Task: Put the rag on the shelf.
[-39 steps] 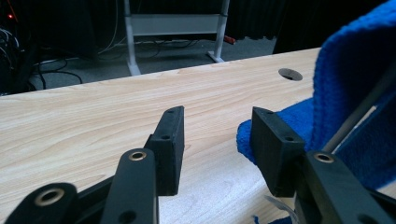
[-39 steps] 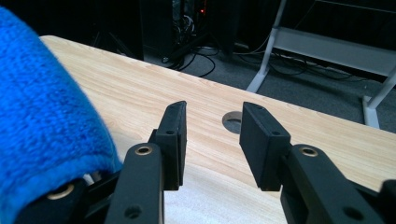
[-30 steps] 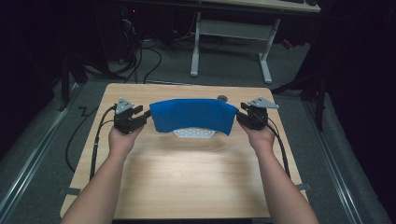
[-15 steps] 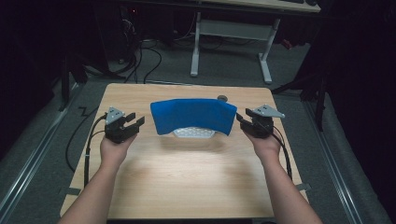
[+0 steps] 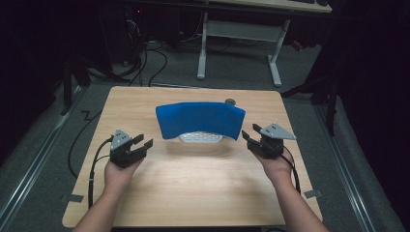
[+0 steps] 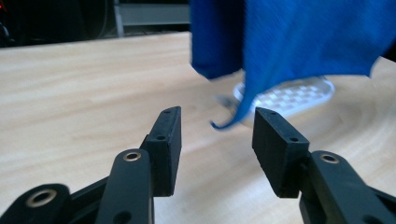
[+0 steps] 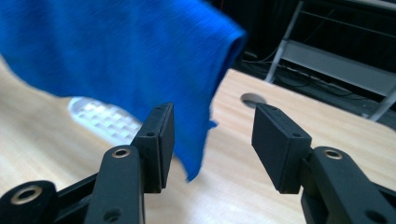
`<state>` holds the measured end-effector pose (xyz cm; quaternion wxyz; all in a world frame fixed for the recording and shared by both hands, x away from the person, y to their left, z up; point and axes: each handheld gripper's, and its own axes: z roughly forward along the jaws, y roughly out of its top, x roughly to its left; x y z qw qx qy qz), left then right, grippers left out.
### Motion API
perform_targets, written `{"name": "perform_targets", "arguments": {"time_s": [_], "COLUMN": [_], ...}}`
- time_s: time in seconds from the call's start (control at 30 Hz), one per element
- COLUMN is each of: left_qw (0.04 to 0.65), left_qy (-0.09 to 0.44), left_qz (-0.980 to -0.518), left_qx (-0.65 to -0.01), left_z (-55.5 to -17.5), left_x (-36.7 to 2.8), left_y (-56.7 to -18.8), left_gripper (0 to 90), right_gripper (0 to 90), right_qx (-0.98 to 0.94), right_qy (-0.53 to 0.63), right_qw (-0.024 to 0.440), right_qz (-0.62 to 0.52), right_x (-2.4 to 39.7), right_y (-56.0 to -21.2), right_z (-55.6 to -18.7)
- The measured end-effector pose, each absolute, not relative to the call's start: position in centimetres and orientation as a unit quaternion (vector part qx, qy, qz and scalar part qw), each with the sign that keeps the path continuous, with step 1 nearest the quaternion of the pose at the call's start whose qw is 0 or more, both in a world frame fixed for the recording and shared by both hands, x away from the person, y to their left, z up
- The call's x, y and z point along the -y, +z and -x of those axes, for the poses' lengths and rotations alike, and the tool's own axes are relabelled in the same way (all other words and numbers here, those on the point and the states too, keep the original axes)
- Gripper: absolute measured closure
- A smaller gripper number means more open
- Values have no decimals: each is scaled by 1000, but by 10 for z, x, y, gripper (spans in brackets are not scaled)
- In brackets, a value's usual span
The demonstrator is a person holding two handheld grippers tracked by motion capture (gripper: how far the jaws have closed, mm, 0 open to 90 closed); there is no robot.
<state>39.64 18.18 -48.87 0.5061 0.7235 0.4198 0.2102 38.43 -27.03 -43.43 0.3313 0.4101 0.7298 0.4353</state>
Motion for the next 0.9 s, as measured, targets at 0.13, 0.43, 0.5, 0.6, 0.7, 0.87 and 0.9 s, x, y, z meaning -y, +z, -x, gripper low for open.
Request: {"name": "perform_targets", "arguments": {"time_s": [0.13,0.43,0.5,0.6,0.7,0.87,0.9], "left_qw": [504,489,479,468,465,450,450], "left_qy": [197,156,157,153,131,133,131], "left_qz": [-730,-763,-775,-783,-784,-793,-793], "left_qx": [-416,-393,-381,-381,-390,-388,-388], "left_z": [-381,-339,-328,-313,-306,-310,-311], "left_x": [-176,-153,-148,-145,-143,-141,-141], "left_y": [-498,-518,-521,-526,-529,-532,-532], "left_gripper": [521,491,482,473,460,458,457], "right_gripper": [475,424,412,378,393,369,369], "right_qx": [-737,-749,-752,-758,-753,-768,-769], "right_qy": [434,433,429,420,417,395,393], "right_qw": [327,297,288,281,283,264,258], "right_qz": [-403,-405,-409,-413,-423,-431,-434], "right_x": [263,246,242,239,243,246,245], "right_y": [-445,-477,-484,-494,-507,-515,-516], "right_z": [-366,-324,-317,-309,-294,-298,-299]}}
